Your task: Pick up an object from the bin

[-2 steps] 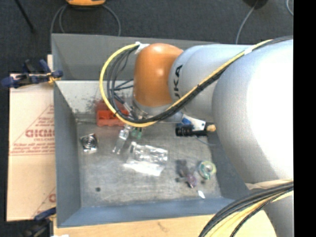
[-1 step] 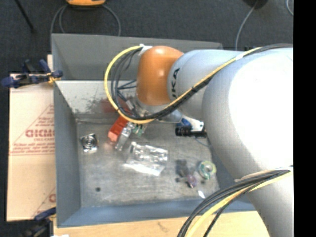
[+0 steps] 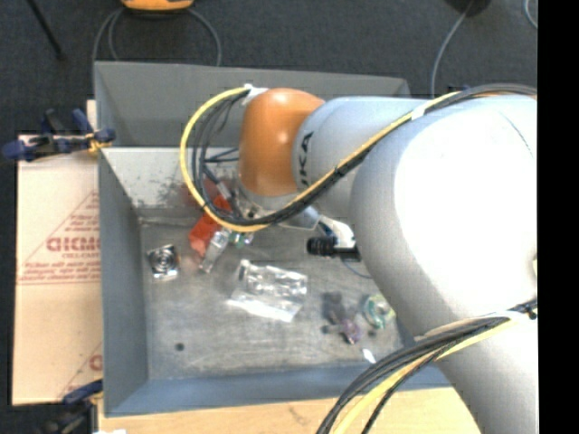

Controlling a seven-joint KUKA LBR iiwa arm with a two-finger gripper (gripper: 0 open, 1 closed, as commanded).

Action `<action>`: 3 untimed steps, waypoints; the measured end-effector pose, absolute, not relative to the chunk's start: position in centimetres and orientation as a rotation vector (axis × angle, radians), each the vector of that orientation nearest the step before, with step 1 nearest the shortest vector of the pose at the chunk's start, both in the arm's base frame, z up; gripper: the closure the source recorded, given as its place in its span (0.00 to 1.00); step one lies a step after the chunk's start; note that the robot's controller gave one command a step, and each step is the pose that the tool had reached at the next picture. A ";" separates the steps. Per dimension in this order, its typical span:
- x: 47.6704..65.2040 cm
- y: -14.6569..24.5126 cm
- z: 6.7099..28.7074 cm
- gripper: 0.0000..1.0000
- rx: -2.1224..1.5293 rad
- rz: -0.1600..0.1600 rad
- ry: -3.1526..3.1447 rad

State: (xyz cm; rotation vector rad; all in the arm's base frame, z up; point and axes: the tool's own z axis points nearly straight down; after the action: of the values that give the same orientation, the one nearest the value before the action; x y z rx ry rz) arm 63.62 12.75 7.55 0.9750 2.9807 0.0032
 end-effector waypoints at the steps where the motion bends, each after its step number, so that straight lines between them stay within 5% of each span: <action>1: 63.8 12.8 7.8 1.00 0.974 0.012 2.972; 2: 63.6 12.9 7.5 0.00 0.975 0.010 2.977; 3: 64.3 16.2 8.2 0.00 0.670 0.001 3.063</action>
Offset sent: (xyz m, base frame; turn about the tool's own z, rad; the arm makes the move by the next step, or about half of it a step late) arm 0.0000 0.0000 0.0000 0.0000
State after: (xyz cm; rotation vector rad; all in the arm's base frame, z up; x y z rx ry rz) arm 64.32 16.20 8.15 0.6701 3.0630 0.0007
